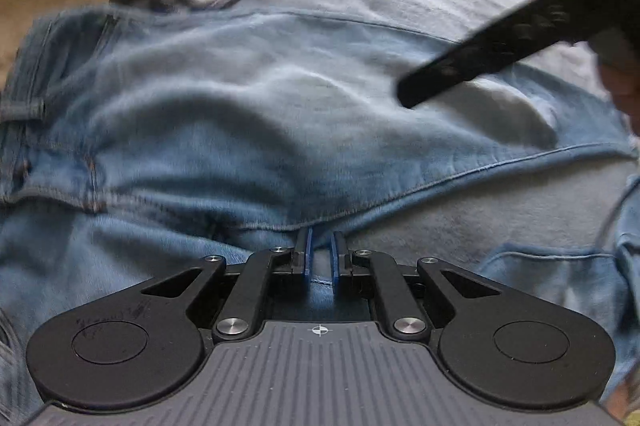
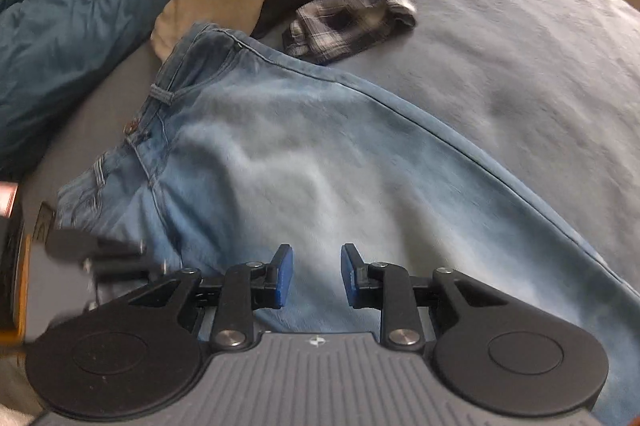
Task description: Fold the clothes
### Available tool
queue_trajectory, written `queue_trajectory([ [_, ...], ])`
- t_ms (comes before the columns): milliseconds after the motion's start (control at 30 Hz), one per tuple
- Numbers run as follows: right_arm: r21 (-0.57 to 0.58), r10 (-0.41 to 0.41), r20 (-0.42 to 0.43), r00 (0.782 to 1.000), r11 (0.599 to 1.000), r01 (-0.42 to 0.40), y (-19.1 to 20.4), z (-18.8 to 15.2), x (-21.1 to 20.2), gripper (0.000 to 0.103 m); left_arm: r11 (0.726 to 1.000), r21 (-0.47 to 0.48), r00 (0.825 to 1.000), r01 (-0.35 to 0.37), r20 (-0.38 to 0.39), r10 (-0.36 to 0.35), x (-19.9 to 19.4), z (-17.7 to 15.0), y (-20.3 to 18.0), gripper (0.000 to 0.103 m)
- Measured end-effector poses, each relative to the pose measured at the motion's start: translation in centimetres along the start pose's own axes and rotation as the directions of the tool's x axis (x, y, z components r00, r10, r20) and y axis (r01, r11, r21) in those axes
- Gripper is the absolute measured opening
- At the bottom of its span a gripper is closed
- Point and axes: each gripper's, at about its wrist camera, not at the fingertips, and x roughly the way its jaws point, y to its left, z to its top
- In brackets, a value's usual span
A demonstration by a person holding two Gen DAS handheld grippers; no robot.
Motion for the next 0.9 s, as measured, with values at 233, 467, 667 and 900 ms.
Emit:
queue_trajectory([
  [233, -0.204, 0.054, -0.105, 0.993, 0.976, -0.075, 2.0, -2.6, 4.6, 0.029, 0.995, -0.012, 0.994, 0.104, 0.041, -0.103, -2.3, -0.9, 2.0, 0.008],
  [467, -0.347, 0.037, -0.018, 0.999, 0.937, -0.041, 2.7, 1.0, 1.9, 0.028, 0.993, 0.051, 0.982, 0.106, 0.155, -0.113, -4.0, 1.0, 3.2, 0.008],
  [667, -0.249, -0.026, 0.060, 0.998, 0.968, 0.040, 1.5, 6.4, 7.2, 0.027, 0.995, -0.021, 0.993, 0.098, 0.063, -0.096, -0.8, 1.1, 3.9, 0.008],
  [900, -0.135, -0.155, 0.166, 0.974, 0.975, 0.178, -1.0, 8.2, 7.8, 0.022, 0.992, -0.048, 0.992, 0.117, 0.059, -0.114, -0.9, 1.1, 4.4, 0.008],
])
